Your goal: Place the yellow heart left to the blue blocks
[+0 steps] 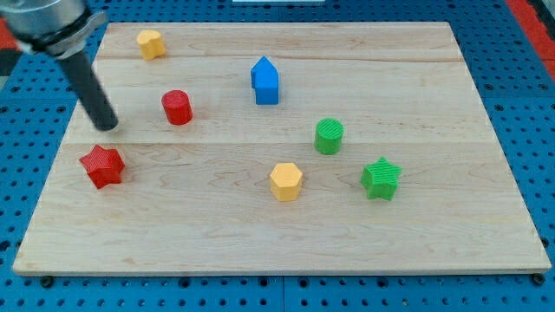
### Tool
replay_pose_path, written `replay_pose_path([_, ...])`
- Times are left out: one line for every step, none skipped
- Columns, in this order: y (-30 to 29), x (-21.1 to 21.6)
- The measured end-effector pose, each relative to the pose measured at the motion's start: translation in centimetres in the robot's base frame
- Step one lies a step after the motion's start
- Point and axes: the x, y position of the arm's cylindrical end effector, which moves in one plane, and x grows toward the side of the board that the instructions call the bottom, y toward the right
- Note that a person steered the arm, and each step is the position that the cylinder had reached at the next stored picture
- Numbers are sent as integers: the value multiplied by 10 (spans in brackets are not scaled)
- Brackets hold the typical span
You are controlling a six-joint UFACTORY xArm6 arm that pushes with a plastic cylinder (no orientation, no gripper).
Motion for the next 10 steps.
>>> replay_pose_path([-30, -29])
replay_pose_path([-69, -61])
replay_pose_path([-73, -100])
replay_pose_path([-50, -130])
replay_pose_path([-19, -153])
replay_pose_path([14, -161])
replay_pose_path([47, -161])
replay_pose_path([66, -161])
replay_pose_path([78, -161])
replay_pose_path([96, -149])
